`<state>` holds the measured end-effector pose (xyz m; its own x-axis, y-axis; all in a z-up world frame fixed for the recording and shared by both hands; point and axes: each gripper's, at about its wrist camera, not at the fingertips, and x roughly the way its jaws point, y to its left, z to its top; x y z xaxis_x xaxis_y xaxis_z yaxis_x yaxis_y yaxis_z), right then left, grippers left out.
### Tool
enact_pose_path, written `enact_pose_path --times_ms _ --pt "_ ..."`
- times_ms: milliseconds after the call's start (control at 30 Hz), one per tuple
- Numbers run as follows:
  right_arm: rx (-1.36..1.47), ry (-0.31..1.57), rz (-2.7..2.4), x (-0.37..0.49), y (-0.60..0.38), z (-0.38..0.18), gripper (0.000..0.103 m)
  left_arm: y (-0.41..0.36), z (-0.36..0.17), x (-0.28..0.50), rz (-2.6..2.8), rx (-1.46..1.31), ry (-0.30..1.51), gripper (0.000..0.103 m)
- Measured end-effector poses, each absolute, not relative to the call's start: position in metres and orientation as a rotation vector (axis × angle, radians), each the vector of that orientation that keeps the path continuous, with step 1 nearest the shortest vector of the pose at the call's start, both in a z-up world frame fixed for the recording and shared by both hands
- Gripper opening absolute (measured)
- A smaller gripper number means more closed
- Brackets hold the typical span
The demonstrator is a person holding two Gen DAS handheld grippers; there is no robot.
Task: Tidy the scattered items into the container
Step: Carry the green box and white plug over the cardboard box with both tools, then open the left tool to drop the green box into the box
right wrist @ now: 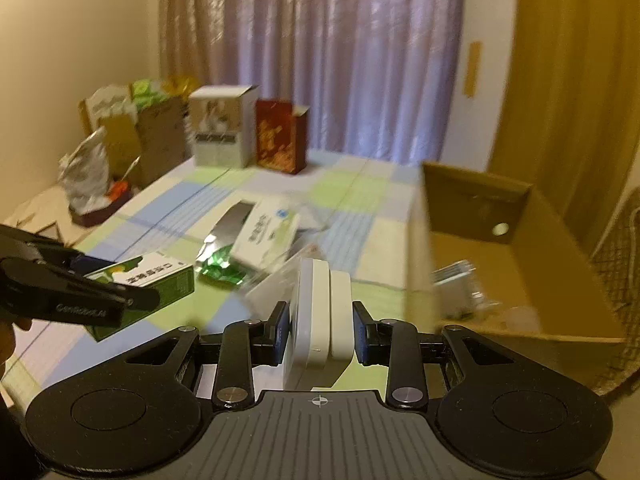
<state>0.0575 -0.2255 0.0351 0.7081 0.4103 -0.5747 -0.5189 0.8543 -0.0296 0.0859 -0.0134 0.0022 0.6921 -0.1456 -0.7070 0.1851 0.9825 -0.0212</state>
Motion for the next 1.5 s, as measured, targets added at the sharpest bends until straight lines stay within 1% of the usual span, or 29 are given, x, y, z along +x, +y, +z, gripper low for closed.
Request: enact_pose_path --times_ms 333,633,933,1500 --pt "-0.133 0.521 0.397 0.080 -0.299 0.076 0.035 -0.097 0.055 0.096 -0.334 0.111 0.673 0.051" --pt "-0.082 0.491 0.329 0.118 -0.347 0.089 0.035 -0.171 0.078 0.122 -0.436 0.146 0.614 0.051" --pt "-0.049 0.516 0.292 0.139 -0.378 0.081 0.035 -0.213 0.075 0.147 -0.489 0.175 0.616 0.051" --pt "-0.018 0.547 0.273 0.166 -0.394 0.061 0.035 -0.251 0.050 0.180 -0.541 0.191 0.645 0.051"
